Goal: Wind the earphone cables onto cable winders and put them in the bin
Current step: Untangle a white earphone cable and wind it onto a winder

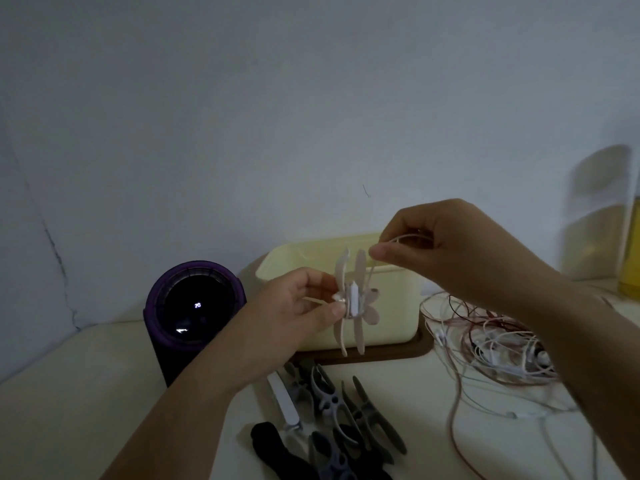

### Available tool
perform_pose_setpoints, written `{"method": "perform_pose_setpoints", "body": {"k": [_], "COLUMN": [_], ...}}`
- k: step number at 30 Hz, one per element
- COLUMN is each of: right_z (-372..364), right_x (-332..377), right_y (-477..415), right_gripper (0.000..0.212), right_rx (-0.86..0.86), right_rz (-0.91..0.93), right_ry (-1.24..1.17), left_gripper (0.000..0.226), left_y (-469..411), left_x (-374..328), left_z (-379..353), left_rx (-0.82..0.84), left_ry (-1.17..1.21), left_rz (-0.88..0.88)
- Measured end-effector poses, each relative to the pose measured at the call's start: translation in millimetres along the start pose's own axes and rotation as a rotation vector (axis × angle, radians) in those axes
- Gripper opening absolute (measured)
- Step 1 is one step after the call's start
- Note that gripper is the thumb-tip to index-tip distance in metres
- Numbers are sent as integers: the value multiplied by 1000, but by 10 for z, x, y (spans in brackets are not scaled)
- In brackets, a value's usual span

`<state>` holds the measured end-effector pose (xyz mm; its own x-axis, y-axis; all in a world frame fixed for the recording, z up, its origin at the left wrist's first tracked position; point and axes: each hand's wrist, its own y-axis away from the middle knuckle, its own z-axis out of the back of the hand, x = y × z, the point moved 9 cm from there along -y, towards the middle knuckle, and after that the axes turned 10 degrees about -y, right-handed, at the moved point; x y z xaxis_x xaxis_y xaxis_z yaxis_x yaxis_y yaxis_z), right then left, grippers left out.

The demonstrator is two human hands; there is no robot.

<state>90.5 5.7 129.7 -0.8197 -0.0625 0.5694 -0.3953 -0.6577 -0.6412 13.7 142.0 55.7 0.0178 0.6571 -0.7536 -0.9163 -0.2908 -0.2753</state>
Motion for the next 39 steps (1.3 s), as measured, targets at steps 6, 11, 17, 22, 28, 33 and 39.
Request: {"method": "perform_pose_setpoints", "body": {"k": [6,11,17,22,28,33,39], "right_z": [-31,-95,-629,-623,-566,-393,-214], "right_x": [-36,-288,-433,-282,-89,44,51], "right_y": [-17,-19,24,26,45,39,12], "right_gripper": [17,31,50,20,19,16,15], "right_rx": [20,64,176,157,166,108,60], "right_rz": [0,-109,-203,-125,-39,14,32], "right_ry": [-61,-388,-669,-317,-58,44,58], "left_gripper": [22,28,50,25,26,13,16], "left_y": [51,82,9,-27,-11,-4,-5], "left_x": [-83,-128,-195,70,238,257,160], "left_z": [-126,-102,38,216,310,344,157], "left_rx": [147,208,56,-242,-346,-344,-150], "left_ry": [47,205,733,904,669,315,-30], "left_rz": [-22,-58,-53,87,143,155,118]}}
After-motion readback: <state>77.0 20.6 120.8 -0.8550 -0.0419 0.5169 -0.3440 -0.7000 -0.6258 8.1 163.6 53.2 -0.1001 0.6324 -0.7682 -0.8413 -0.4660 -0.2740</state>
